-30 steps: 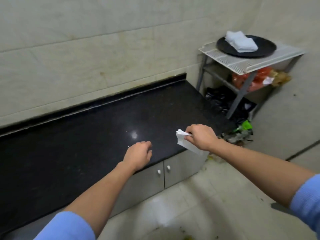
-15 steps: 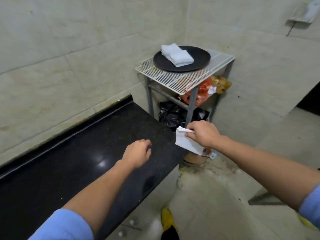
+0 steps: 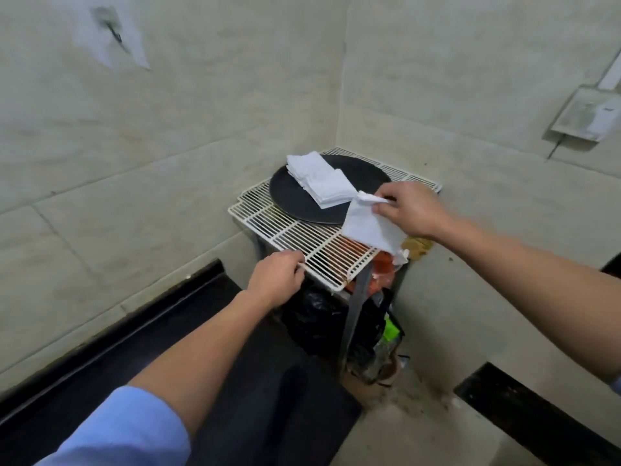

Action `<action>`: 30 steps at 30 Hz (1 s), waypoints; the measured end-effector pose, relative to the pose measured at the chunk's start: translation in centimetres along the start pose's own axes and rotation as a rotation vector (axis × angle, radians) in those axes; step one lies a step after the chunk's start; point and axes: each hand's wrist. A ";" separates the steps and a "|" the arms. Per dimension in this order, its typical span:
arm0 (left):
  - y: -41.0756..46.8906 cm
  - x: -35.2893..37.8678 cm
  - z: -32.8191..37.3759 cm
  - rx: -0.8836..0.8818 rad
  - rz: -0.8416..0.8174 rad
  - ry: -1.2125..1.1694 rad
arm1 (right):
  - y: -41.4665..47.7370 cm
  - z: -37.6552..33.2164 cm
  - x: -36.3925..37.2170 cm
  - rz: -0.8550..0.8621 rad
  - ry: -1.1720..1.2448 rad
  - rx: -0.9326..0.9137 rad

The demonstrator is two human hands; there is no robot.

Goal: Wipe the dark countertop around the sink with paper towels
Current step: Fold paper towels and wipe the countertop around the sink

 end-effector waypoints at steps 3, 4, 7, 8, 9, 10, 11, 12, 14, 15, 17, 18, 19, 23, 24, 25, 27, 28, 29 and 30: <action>3.1 -0.3 -0.6 -0.032 0.056 0.010 | 6.3 1.7 0.2 0.047 -0.028 -0.034; 4.1 -0.2 -0.9 -0.039 0.070 0.016 | 8.4 2.2 0.5 0.053 -0.039 -0.045; 7.4 0.0 -1.5 -0.091 0.102 0.040 | 14.9 3.6 1.8 0.059 -0.038 -0.060; 8.7 0.1 -1.6 -0.107 0.122 0.052 | 17.0 4.1 2.3 0.056 -0.028 -0.070; 10.0 0.2 -1.7 -0.122 0.147 0.066 | 19.2 4.5 2.9 0.053 -0.016 -0.092; 11.3 0.3 -1.8 -0.138 0.173 0.074 | 21.2 4.9 3.5 0.048 -0.003 -0.122; 12.6 0.5 -1.7 -0.164 0.194 0.076 | 23.1 5.2 4.1 0.037 0.012 -0.157; 14.0 0.7 -1.7 -0.188 0.211 0.080 | 24.9 5.5 4.7 0.026 0.030 -0.193; 16.4 1.5 -1.3 -0.240 0.220 0.095 | 27.8 6.1 5.8 -0.020 0.066 -0.268; 17.4 1.8 -1.2 -0.269 0.217 0.102 | 29.2 6.2 6.3 -0.049 0.083 -0.309; 18.9 2.6 -1.0 -0.320 0.208 0.129 | 31.6 6.4 7.4 -0.102 0.100 -0.395; 19.5 2.9 -0.9 -0.348 0.205 0.142 | 32.7 6.4 8.0 -0.132 0.103 -0.436; 19.8 3.2 -0.8 -0.378 0.204 0.149 | 33.7 6.3 8.6 -0.164 0.102 -0.472; 20.1 4.3 -0.9 -0.458 0.216 0.175 | 37.0 5.3 11.0 -0.271 0.094 -0.549; 20.0 4.5 -1.0 -0.468 0.218 0.184 | 37.6 5.0 11.6 -0.275 0.100 -0.557; 19.9 4.7 -1.0 -0.474 0.222 0.190 | 38.2 4.8 12.2 -0.274 0.103 -0.557; 19.7 5.0 -1.1 -0.481 0.243 0.193 | 39.1 4.5 13.4 -0.267 0.092 -0.544; 19.6 5.1 -1.0 -0.482 0.255 0.195 | 39.4 4.4 14.1 -0.266 0.084 -0.539; 19.6 5.3 -1.0 -0.485 0.261 0.197 | 39.6 4.3 14.8 -0.266 0.078 -0.534; 19.7 5.4 -0.9 -0.487 0.266 0.199 | 39.6 4.3 15.6 -0.261 0.070 -0.526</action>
Point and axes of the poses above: each hand's wrist, its own y-axis towards the middle knuckle, its own x-axis out of the palm, z = x × y, and after that the axes turned 13 degrees about -y, right-handed
